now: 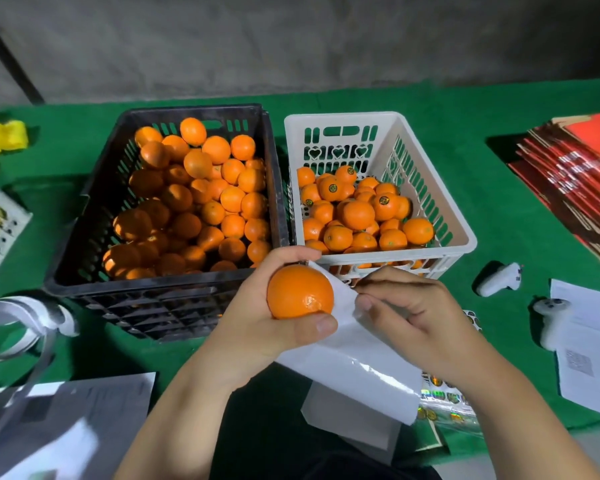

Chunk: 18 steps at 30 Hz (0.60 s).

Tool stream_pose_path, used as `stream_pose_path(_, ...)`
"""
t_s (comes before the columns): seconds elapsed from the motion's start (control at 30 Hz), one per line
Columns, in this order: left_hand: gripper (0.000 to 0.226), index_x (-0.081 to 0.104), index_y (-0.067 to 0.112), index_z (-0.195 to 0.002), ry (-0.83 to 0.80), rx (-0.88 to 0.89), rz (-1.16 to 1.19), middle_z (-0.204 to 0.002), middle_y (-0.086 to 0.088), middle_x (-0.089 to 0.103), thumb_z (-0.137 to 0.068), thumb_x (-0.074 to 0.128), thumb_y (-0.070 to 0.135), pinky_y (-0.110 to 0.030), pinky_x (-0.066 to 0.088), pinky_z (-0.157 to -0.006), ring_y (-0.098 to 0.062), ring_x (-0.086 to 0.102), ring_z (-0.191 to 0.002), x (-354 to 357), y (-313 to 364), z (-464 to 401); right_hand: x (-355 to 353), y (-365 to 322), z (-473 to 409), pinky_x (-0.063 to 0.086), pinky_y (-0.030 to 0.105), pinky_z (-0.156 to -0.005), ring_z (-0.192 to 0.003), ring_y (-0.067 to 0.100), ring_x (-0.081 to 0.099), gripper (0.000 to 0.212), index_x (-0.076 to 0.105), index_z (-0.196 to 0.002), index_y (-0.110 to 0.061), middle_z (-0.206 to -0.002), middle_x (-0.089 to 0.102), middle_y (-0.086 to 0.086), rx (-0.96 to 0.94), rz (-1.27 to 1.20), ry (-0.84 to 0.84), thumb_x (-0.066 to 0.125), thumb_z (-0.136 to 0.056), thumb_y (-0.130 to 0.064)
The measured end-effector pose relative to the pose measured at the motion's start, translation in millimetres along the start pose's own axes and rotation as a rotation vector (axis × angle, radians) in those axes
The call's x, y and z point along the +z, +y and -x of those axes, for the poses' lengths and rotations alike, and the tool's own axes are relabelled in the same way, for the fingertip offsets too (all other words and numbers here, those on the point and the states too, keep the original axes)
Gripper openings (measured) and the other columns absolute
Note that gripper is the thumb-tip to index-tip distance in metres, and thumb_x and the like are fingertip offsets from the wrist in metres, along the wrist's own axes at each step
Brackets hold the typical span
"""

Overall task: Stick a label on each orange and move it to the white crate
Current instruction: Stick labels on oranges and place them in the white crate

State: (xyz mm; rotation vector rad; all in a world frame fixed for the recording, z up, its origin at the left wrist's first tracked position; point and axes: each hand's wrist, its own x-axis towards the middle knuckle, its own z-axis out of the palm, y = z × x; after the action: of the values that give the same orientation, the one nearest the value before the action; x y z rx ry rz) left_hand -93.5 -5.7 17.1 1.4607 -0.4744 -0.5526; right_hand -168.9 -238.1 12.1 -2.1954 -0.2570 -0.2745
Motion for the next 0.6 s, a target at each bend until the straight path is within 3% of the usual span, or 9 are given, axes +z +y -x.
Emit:
stream_pose_path(0.17, 0.089, 0.052, 0.053, -0.139, -0.042, 0.04, -0.187, -0.126, 0.023, 0.058, -0.06, 0.094, 0.052, -0.029, 0.062, -0.078, -0.013, 0.067, -0.113, -4.7, 2.9, 3.3, -2.7, -6.9, -2.9, 0.05, 0.023, -0.086, -0.1, 0.012, 0.068, 0.021, 0.084, -0.096, -0.024, -0.105, 0.072, -0.007, 0.265, -0.291, 0.037, 0.069, -0.101, -0.011)
stream_pose_path(0.27, 0.098, 0.044, 0.064, -0.142, -0.021, 0.037, -0.245, -0.126, 0.033, 0.052, -0.057, 0.093, 0.06, -0.019, 0.059, -0.078, 0.001, 0.063, -0.112, -4.9, 4.8, 3.9, -3.7, -13.5, -6.2, 0.045, 0.019, -0.074, -0.081, 0.01, 0.062, 0.027, 0.081, -0.085, -0.028, -0.093, 0.068, 0.006, 0.367, -0.293, 0.317, 0.068, -0.098, -0.008)
stream_pose_path(0.37, 0.105, 0.035, 0.071, -0.144, 0.011, 0.029, -0.257, -0.123, 0.039, 0.049, -0.057, 0.094, 0.061, -0.01, 0.055, -0.076, 0.009, 0.06, -0.11, -2.1, 5.2, 4.9, -6.8, -30.1, -7.7, 0.047, 0.031, -0.066, -0.072, 0.018, 0.057, 0.016, 0.077, -0.094, -0.026, -0.082, 0.068, 0.004, 0.24, -0.169, 0.546, 0.066, -0.1, -0.017)
stream_pose_path(0.5, 0.113, 0.033, 0.065, -0.149, -0.066, 0.028, -0.184, -0.123, 0.033, 0.056, -0.06, 0.101, 0.05, -0.022, 0.06, -0.081, -0.001, 0.067, -0.113, 6.2, 4.2, 3.1, 9.8, -57.3, -10.2, 0.053, 0.026, -0.085, -0.099, 0.011, 0.069, 0.013, 0.078, -0.109, -0.016, -0.105, 0.074, -0.001, -0.131, 0.084, 0.401, 0.07, -0.1, -0.013)
stream_pose_path(0.6, 0.118, 0.033, 0.06, -0.151, -0.115, 0.024, -0.128, -0.128, 0.023, 0.061, -0.06, 0.104, 0.039, -0.031, 0.062, -0.085, -0.011, 0.07, -0.116, 7.6, 1.6, 1.8, 19.4, -59.2, -8.6, 0.056, 0.037, -0.087, -0.105, 0.018, 0.068, 0.021, 0.079, -0.115, -0.01, -0.112, 0.07, 0.004, -0.167, 0.158, 0.197, 0.071, -0.095, -0.007)
